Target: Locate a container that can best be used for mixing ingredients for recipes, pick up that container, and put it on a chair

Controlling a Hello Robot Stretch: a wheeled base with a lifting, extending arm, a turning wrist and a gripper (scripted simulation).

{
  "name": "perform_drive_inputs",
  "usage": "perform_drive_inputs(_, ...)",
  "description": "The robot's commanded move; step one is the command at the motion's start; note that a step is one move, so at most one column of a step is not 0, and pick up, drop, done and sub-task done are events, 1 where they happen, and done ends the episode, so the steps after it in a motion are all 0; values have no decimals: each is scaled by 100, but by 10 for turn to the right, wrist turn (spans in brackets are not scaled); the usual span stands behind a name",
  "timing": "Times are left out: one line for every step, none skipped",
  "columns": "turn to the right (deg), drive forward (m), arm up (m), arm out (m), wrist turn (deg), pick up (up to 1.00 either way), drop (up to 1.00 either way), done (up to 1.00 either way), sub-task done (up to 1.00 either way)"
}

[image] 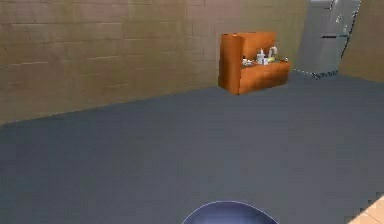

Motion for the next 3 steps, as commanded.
perform_drive_inputs(450,0,0,0,0,0,0,0,0)
perform_drive_inputs(450,0,0,0,0,0,0,0,0)
perform_drive_inputs(450,0,0,0,0,0,0,0,0)
